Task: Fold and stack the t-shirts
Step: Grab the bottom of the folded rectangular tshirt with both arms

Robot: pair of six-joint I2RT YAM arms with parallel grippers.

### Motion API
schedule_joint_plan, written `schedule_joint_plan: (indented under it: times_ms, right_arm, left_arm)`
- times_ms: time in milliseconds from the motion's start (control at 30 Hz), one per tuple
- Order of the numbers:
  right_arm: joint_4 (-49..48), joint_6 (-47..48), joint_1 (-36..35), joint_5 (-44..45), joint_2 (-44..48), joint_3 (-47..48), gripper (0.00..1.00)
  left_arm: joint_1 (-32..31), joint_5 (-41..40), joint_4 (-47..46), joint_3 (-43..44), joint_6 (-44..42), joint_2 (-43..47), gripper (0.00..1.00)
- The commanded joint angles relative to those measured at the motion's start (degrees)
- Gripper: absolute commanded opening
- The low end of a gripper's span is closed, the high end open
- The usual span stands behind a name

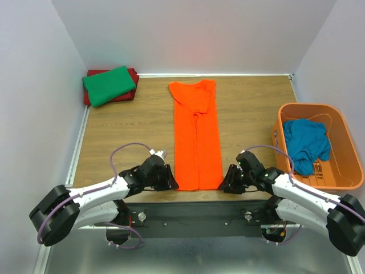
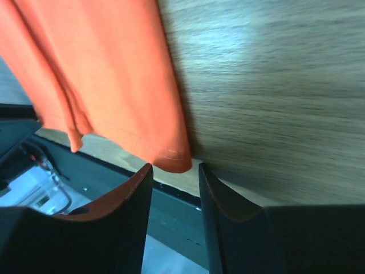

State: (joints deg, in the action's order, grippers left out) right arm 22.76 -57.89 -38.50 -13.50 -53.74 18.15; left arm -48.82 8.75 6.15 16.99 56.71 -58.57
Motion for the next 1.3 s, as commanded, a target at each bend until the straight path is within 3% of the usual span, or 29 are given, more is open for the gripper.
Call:
schedule_joint_plan:
  times_ms: [0, 567, 800, 900, 967, 1267]
  right_arm:
    - [-3.25, -0.91, 0.36, -2.32, -1.02, -2.33, 0.44]
    - [-3.95, -1.09, 1.41, -0.21, -0.67, -3.92, 0.41]
    - [-4.22, 1.63, 1.32, -0.21, -2.07, -1.02, 0.24]
    - [-4.13, 3.39, 1.41, -1.35, -3.65, 1.53, 0.1]
    - [-4.13, 4.44, 1.41, -2.06, -4.09, 3.46, 0.01]
    - [-3.87, 7.79, 1.41, -1.01, -8.49, 12.32, 0.01]
  left_arm:
    - [0.04, 1.35, 0.35, -1.52, 0.42, 0.21, 0.41]
    - [-2.42, 0.83, 0.18, -1.18, 2.35, -1.9, 0.34]
    - [-2.6, 0.3, 1.4, 1.02, 2.0, -1.47, 0.1]
    - [-2.69, -1.45, 2.89, 4.35, 0.78, -0.67, 0.0]
    - [-2.51, -2.51, 4.21, 8.03, -0.1, -1.02, 0.0]
    - [2.32, -4.89, 7.12, 20.53, -6.96, -6.47, 0.0]
